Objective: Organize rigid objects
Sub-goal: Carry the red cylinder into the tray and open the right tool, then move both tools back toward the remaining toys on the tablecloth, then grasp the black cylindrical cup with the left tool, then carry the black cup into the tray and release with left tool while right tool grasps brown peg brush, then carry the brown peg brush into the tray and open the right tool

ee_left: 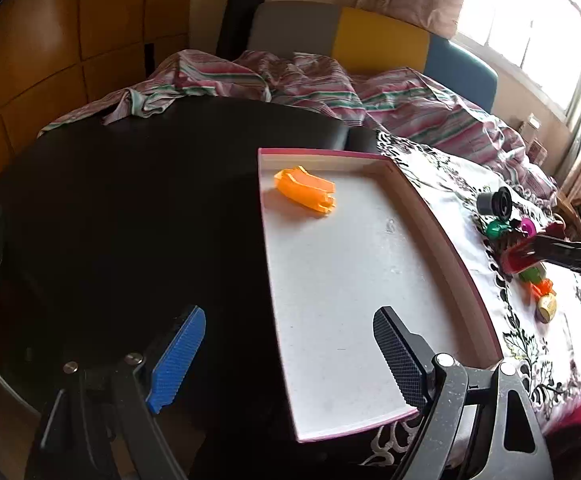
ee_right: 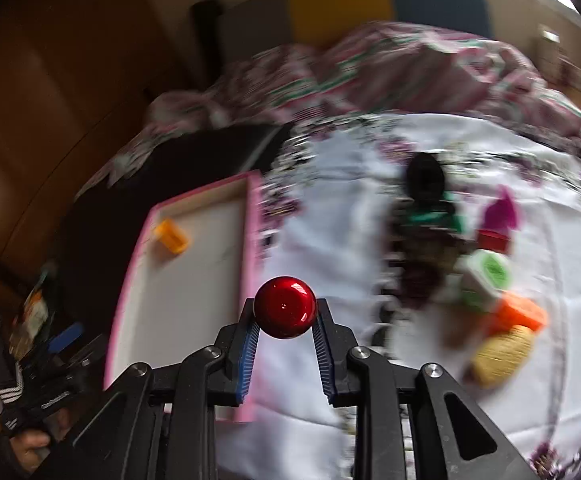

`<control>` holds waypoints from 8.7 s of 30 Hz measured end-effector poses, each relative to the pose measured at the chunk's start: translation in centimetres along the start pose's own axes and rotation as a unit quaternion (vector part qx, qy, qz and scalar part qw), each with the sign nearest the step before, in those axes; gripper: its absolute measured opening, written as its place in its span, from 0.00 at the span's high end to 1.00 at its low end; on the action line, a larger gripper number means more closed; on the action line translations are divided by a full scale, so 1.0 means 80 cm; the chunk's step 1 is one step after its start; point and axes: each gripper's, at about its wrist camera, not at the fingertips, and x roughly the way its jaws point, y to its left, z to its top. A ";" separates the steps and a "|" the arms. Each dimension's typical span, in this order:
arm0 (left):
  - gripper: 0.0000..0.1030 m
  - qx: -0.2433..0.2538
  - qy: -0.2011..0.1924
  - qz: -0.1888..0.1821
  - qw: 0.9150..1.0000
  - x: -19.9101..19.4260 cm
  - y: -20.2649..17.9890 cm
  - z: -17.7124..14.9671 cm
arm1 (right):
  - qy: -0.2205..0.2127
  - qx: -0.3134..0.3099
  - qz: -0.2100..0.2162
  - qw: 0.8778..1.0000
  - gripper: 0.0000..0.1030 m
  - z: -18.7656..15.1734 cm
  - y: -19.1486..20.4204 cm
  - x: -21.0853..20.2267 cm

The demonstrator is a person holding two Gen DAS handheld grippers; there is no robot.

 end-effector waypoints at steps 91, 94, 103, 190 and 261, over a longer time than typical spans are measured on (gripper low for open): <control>0.15 0.126 0.022 -0.104 0.986 0.031 -0.189 0.071 | -0.144 0.350 -0.158 0.912 0.57 -0.020 -0.309 -0.068; 0.15 0.132 0.036 -0.123 0.983 0.048 -0.218 0.086 | -0.147 0.362 -0.142 0.910 0.57 -0.023 -0.310 -0.070; 0.05 0.074 0.109 -0.193 0.972 0.124 -0.301 0.146 | -0.141 0.356 -0.124 0.915 0.57 -0.016 -0.308 -0.064; 0.43 -0.010 0.061 -0.146 0.987 0.008 -0.023 0.044 | -0.024 0.060 -0.093 0.994 0.53 0.036 -0.180 0.041; 0.24 0.041 -0.008 0.000 0.999 0.011 -0.054 0.053 | -0.026 0.010 -0.173 0.984 0.58 0.033 -0.164 0.055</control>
